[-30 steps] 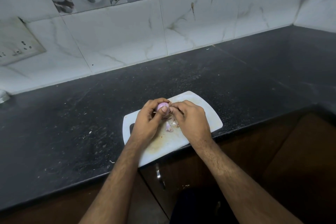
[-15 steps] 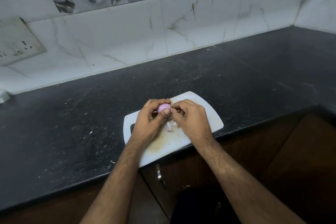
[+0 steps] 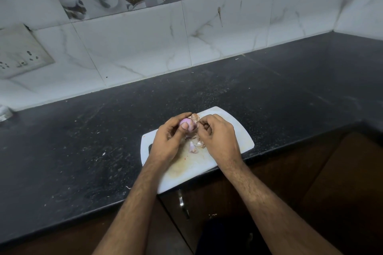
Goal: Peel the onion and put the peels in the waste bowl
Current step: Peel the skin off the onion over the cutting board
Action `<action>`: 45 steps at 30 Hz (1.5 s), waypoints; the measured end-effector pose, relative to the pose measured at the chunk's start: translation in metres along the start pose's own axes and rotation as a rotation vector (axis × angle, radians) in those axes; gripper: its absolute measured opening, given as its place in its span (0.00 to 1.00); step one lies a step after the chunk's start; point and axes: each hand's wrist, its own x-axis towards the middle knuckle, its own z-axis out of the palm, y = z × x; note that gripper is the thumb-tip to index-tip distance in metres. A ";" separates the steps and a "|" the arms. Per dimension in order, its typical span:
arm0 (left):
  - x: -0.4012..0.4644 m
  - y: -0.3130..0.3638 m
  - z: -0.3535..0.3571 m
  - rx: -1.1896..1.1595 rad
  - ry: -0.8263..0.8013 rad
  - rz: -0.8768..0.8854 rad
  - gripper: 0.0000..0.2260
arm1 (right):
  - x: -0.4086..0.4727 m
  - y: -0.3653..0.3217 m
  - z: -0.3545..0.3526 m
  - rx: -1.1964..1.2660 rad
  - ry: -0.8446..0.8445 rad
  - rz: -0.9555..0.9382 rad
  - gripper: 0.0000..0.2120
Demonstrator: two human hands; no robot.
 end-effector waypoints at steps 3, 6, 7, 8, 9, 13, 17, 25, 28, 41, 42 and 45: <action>-0.001 0.002 0.002 -0.012 0.013 -0.008 0.16 | 0.000 0.002 0.000 0.032 0.020 -0.038 0.05; -0.002 0.002 0.002 -0.035 0.030 -0.007 0.13 | -0.001 0.003 0.002 0.042 -0.025 -0.068 0.09; -0.002 0.003 0.002 -0.043 0.037 -0.009 0.13 | -0.001 0.002 0.002 0.031 -0.032 -0.072 0.10; -0.002 0.004 0.002 -0.049 0.041 -0.009 0.12 | -0.001 0.002 0.002 0.019 -0.030 -0.075 0.11; -0.002 0.004 0.002 -0.052 0.040 -0.008 0.12 | -0.002 0.002 0.002 0.009 -0.021 -0.076 0.11; -0.003 0.005 0.002 -0.069 0.020 0.010 0.11 | -0.002 0.003 0.003 -0.027 0.003 -0.085 0.09; -0.001 0.004 0.000 -0.060 0.022 0.014 0.12 | -0.002 0.004 0.004 -0.012 0.009 -0.080 0.08; 0.000 0.001 -0.001 -0.035 0.030 0.022 0.13 | -0.001 0.004 0.003 -0.003 -0.003 -0.067 0.07; 0.000 0.000 -0.001 -0.040 0.029 0.021 0.13 | -0.001 0.004 0.003 -0.010 -0.009 -0.065 0.07; -0.001 0.003 0.000 -0.042 0.005 0.034 0.12 | -0.003 0.001 0.004 -0.016 0.004 -0.063 0.07; -0.001 0.003 0.000 -0.045 0.003 0.035 0.12 | -0.003 0.001 0.004 -0.017 0.007 -0.061 0.06; -0.001 0.004 0.001 -0.051 -0.001 0.032 0.11 | -0.003 0.002 0.004 0.014 0.029 -0.038 0.05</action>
